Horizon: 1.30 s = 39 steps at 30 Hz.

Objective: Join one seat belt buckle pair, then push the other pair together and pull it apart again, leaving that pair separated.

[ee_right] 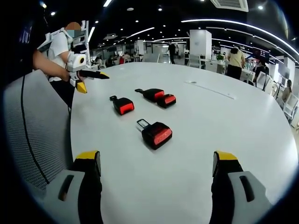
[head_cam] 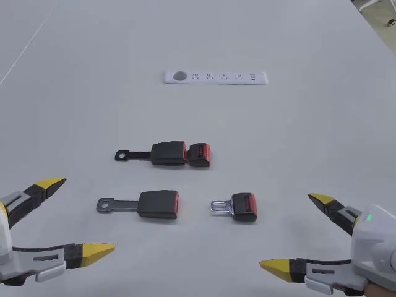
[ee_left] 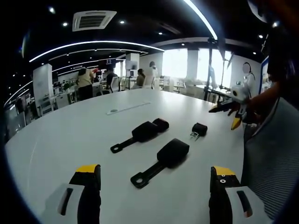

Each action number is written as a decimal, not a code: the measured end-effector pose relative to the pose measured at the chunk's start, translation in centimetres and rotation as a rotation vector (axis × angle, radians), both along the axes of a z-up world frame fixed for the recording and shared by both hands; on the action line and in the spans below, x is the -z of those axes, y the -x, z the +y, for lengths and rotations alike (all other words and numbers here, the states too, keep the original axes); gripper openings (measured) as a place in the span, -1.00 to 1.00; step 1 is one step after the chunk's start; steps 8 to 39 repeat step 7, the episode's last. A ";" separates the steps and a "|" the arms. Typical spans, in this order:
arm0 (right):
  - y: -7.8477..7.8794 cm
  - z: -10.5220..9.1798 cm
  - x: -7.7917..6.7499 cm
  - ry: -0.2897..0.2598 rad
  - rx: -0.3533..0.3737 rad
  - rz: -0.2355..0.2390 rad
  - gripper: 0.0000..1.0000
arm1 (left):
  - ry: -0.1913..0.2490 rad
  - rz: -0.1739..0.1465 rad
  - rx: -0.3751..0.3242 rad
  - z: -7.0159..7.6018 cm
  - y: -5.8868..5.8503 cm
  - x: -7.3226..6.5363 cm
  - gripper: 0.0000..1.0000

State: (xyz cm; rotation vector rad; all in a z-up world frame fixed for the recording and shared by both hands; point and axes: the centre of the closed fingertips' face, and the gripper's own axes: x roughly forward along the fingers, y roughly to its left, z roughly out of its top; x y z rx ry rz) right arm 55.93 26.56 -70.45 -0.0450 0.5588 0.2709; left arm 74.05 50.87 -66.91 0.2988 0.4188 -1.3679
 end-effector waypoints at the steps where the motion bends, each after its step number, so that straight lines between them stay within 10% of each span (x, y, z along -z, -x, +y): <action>1: 0.0 0.0 0.0 0.001 0.000 0.000 0.99 | -0.001 -0.001 0.001 0.0 0.0 0.0 0.97; 39: 0.1 -0.2 0.1 0.006 0.001 0.008 0.99 | -0.005 -0.002 0.002 0.0 0.1 0.0 0.97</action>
